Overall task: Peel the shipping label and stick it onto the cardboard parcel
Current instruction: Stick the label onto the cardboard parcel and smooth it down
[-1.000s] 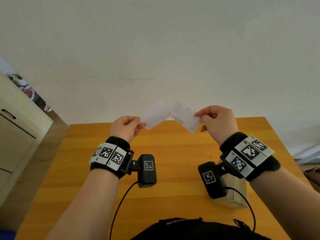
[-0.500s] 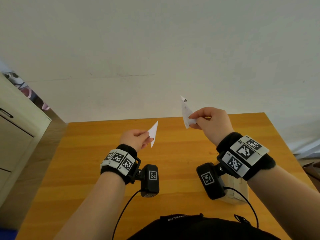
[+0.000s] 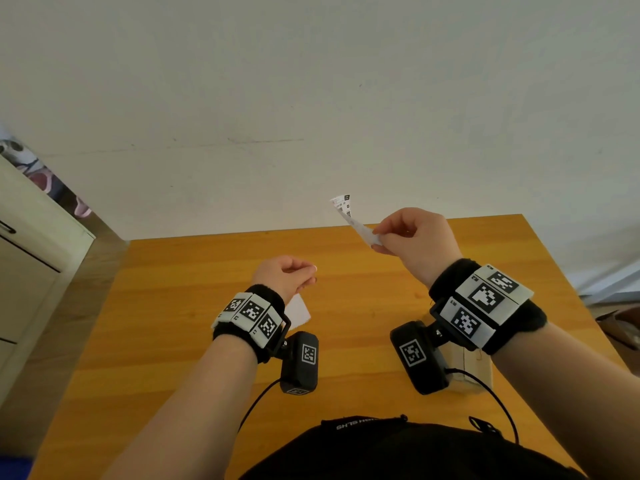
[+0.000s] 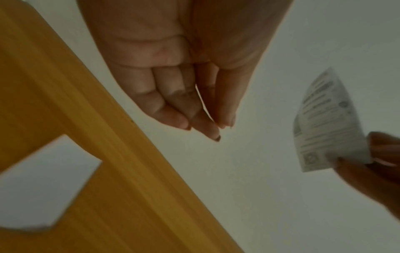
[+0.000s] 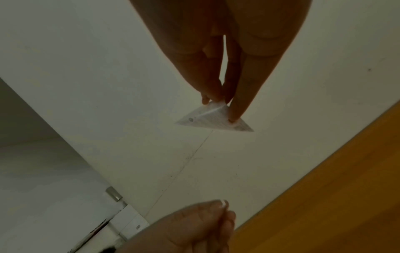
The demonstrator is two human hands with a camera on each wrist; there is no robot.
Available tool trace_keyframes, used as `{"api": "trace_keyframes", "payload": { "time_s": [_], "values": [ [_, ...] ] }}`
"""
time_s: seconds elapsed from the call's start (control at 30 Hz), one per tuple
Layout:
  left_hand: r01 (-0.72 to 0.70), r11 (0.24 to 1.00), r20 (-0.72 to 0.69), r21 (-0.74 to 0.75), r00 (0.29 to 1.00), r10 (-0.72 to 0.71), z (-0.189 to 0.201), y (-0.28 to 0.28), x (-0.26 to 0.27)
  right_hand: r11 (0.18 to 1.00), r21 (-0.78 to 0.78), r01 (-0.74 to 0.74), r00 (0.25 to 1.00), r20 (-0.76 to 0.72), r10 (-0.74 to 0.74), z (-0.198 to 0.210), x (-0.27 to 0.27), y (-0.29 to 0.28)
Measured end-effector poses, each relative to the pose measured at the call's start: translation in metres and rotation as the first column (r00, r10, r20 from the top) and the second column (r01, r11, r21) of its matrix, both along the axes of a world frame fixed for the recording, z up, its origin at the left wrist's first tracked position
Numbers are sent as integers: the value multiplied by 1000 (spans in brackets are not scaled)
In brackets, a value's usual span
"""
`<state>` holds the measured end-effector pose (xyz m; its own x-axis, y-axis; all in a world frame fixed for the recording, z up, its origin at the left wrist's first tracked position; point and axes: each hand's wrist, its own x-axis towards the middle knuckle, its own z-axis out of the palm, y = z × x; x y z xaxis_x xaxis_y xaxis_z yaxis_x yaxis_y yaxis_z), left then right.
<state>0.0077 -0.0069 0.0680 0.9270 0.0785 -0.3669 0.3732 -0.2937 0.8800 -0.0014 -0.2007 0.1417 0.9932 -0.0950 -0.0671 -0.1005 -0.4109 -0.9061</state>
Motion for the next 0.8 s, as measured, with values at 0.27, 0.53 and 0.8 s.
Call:
{"api": "trace_keyframes", "payload": {
  "time_s": [0.27, 0.53, 0.8],
  "values": [
    [41, 984, 152, -174, 988, -14, 49, -19, 1, 995, -97, 22, 996, 87, -13, -5, -5, 2],
    [50, 996, 221, -71, 975, -33, 53, -25, 3, 992, -123, 32, 993, 114, -18, -9, -16, 4],
    [140, 990, 242, 5, 961, -137, 49, -26, 6, 985, -170, 42, 987, 157, -15, -15, -31, 7]
  ]
}}
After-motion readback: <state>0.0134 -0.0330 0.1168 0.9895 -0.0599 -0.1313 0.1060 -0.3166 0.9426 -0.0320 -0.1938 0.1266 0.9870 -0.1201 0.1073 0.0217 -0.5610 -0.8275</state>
